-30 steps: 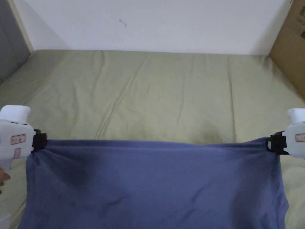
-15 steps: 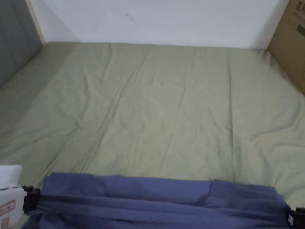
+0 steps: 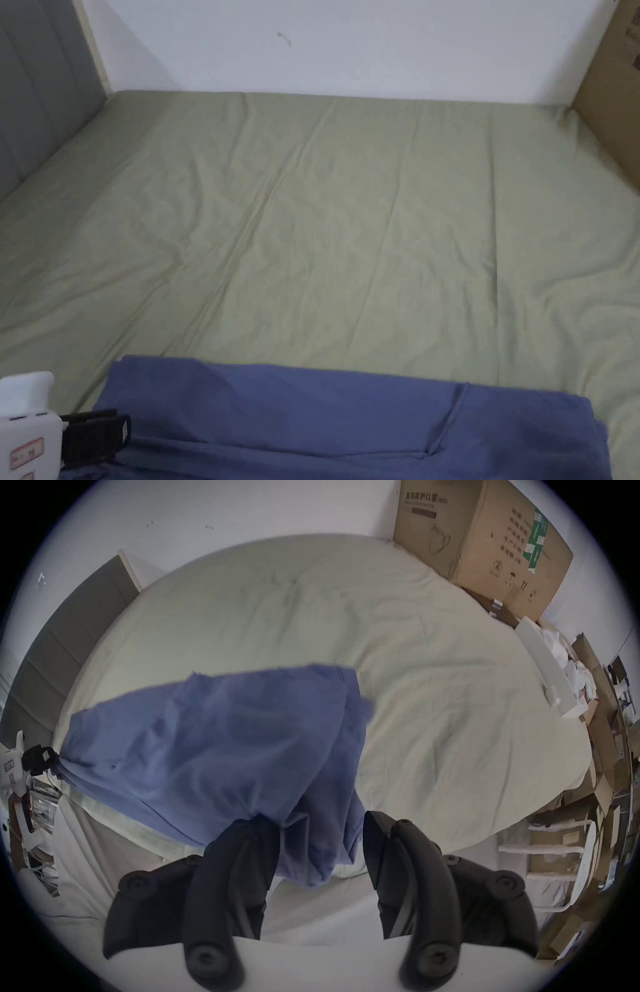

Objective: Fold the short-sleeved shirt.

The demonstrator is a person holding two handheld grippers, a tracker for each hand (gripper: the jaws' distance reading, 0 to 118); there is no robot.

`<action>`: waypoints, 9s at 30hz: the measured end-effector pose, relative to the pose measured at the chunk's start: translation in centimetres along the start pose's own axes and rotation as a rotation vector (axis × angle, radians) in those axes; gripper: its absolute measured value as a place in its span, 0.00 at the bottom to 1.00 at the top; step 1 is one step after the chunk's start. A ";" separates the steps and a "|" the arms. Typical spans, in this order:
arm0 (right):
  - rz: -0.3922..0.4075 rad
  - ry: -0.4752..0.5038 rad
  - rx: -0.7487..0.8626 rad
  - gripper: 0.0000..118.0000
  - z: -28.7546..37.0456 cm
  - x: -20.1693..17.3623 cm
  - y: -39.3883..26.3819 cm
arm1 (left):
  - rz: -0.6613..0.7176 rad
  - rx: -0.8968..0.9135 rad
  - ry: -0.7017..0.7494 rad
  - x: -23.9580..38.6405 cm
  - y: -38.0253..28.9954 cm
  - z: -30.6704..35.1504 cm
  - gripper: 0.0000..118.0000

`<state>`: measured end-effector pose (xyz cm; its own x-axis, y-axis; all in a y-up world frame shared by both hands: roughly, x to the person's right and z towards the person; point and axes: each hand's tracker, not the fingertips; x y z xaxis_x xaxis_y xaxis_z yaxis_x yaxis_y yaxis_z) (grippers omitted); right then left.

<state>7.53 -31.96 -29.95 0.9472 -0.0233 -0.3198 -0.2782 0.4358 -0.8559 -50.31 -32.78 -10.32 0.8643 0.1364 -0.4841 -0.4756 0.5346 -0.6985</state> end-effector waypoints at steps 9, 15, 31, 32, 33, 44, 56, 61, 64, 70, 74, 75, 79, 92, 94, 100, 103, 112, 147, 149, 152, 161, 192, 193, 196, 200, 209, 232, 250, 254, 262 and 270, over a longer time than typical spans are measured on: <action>0.026 0.084 0.253 0.02 3.6 -5.4 2.9 | 0.137 0.107 -0.214 0.8 0.0 3.8 0.01; 0.085 0.150 0.225 0.00 0.9 -10.2 2.7 | 0.266 0.091 -0.252 -1.7 -2.3 3.0 0.00; 0.188 0.208 0.119 0.00 -1.0 -13.9 2.7 | 0.625 -0.033 -0.434 -7.3 -4.8 -3.7 0.84; 0.190 0.207 0.117 0.00 -1.0 -13.9 2.7 | 0.642 -0.018 -0.438 -7.4 -4.9 -4.1 0.84; 0.192 0.206 0.114 0.00 -1.1 -13.9 2.8 | 0.655 -0.011 -0.437 -7.4 -4.9 -4.2 0.85; 0.169 0.220 0.068 0.00 -2.0 -13.5 2.5 | 0.669 -0.026 -0.438 -7.3 -4.4 -4.7 0.57; 0.110 0.212 0.086 0.00 -1.5 -11.1 2.7 | 0.405 0.019 -0.325 -2.2 0.4 0.2 0.08; 0.058 0.209 0.101 0.00 -1.0 -8.9 2.2 | 0.047 0.081 -0.315 6.8 4.5 4.2 0.08; -0.012 0.203 0.108 0.00 -0.9 -7.0 1.5 | -0.228 0.091 -0.337 14.1 5.7 5.3 0.08; -0.128 0.167 0.094 0.00 -1.1 -2.5 -0.7 | -0.531 -0.020 -0.451 26.1 3.2 1.4 0.08; -0.209 0.137 0.080 0.00 -1.1 0.3 -2.4 | -0.680 -0.076 -0.467 31.3 -0.5 -2.5 0.09; -0.226 0.130 0.078 0.00 -1.1 0.8 -2.7 | -0.674 -0.095 -0.455 31.8 -1.2 -3.5 0.19; -0.274 0.113 0.064 0.00 -1.0 2.4 -3.7 | -0.609 -0.204 -0.423 32.0 -2.4 -5.7 0.87; -0.230 0.132 0.109 0.00 0.1 0.8 -2.4 | -0.200 -0.116 -0.407 23.4 1.6 -3.2 0.01; -0.213 0.133 0.116 0.00 0.3 0.3 -2.4 | -0.196 -0.156 -0.438 23.2 1.2 -5.2 0.01; -0.191 0.122 0.112 0.00 0.5 0.1 -2.3 | -0.114 -0.286 -0.614 25.9 -1.3 -8.0 0.01; -0.195 0.120 0.107 0.00 0.6 0.3 -2.4 | -0.206 -0.338 -0.631 28.1 -2.7 -8.7 0.01; -0.197 0.103 0.096 0.00 0.9 0.3 -2.7 | -0.324 -0.351 -0.690 30.0 -4.0 -8.2 0.01; -0.027 0.126 0.093 0.00 1.7 -6.1 0.6 | 0.525 -0.333 -0.971 9.1 -2.3 -12.8 0.73; -0.019 0.124 0.086 0.00 1.7 -6.2 0.6 | 0.509 -0.360 -0.936 10.0 -2.3 -13.4 0.08; -0.017 0.119 0.078 0.00 1.6 -6.5 0.6 | 0.399 -0.396 -0.817 11.2 -2.6 -13.7 0.07; 0.001 0.119 0.073 0.00 1.6 -7.3 1.2 | 0.361 -0.355 -0.772 4.8 -0.3 -10.7 0.07; -0.104 0.152 0.057 0.00 0.5 -3.3 -1.3 | -0.065 -0.145 -0.595 19.7 6.8 3.2 0.07; -0.113 0.145 0.061 0.00 0.7 -2.8 -1.5 | -0.090 -0.171 -0.611 21.5 6.3 2.3 0.07; -0.141 0.119 0.076 0.00 1.3 -1.3 -2.2 | -0.176 -0.237 -0.607 26.1 5.0 -0.6 0.07; -0.213 0.092 0.073 0.00 1.5 1.0 -3.2 | -0.276 -0.395 -0.608 30.8 2.1 -4.9 0.44; -0.287 0.043 0.055 0.00 1.4 3.5 -4.5 | -0.257 -0.361 -0.594 28.8 2.1 -3.9 0.81; -0.247 0.079 0.029 0.00 0.5 2.1 -4.1 | -0.249 -0.428 -0.646 31.2 -2.6 -8.5 0.00; -0.098 0.172 0.037 0.00 0.8 -3.0 -1.2 | 0.055 -0.251 -0.750 19.3 1.2 -3.9 0.00; 0.006 0.284 0.034 0.00 -0.2 -7.0 1.2 | 0.219 -0.212 -0.702 12.3 0.5 -3.5 0.00; 0.257 0.362 0.002 0.00 -3.6 -15.8 4.6 | 0.338 -0.246 -0.689 7.2 -2.5 -4.7 0.00; 0.241 0.360 -0.084 0.00 -7.5 -16.8 4.5 | 0.432 -0.279 -0.751 7.8 -2.3 -7.1 0.69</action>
<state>-10.80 -36.33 -31.43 0.7419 -0.2486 -0.6227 -0.5104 0.3928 -0.7650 -43.64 -38.84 -16.23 0.4343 0.8376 -0.3313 -0.7208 0.1026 -0.6855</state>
